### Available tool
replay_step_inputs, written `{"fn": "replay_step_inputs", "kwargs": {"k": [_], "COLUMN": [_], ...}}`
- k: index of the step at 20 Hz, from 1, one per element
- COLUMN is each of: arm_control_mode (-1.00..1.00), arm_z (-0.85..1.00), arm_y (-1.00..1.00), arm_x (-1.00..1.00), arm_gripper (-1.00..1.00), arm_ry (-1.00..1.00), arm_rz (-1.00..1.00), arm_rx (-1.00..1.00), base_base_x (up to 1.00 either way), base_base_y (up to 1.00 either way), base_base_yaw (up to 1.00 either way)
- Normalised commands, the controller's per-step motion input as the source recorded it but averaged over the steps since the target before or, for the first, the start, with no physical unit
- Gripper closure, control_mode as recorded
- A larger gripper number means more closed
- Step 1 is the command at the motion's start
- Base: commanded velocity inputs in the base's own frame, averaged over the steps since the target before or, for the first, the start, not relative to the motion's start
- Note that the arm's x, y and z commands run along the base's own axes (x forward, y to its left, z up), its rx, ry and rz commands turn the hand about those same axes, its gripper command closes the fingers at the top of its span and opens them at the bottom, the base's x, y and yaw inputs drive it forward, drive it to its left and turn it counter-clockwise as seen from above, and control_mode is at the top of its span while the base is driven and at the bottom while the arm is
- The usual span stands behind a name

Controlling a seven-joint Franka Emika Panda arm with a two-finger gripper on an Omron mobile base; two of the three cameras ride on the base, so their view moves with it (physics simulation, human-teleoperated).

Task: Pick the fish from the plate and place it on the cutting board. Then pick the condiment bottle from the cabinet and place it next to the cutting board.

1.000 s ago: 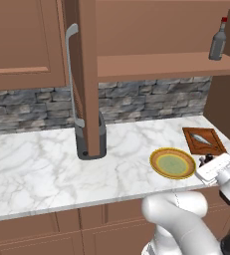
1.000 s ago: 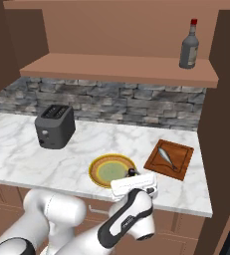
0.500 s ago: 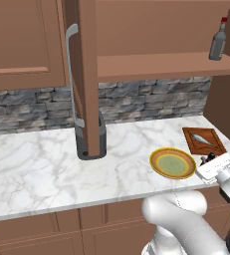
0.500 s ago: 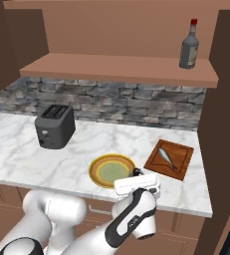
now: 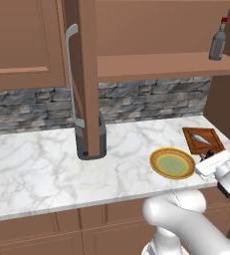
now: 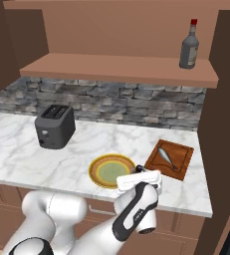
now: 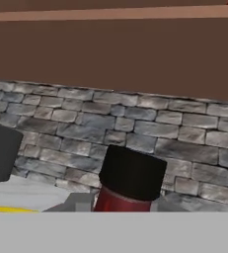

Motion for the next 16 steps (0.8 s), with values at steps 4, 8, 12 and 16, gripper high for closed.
{"fn": "replay_step_inputs", "kwargs": {"k": [4,8,12,16], "arm_control_mode": [-1.00,-1.00,-1.00,-1.00], "arm_z": [-0.20,-0.25,-0.29,-0.33], "arm_y": [0.00,0.00,0.00,0.03], "arm_x": [0.12,0.05,0.00,0.00], "arm_gripper": [1.00,1.00,1.00,1.00], "arm_ry": [-0.03,-0.07,-0.08,-0.09], "arm_rz": [-0.01,-0.01,0.00,0.00], "arm_rx": [-0.03,-0.04,-0.03,-0.03], "base_base_x": [0.00,0.00,0.00,0.00], "base_base_y": [0.00,0.00,0.00,0.00], "base_base_yaw": [0.00,0.00,0.00,0.00]}}
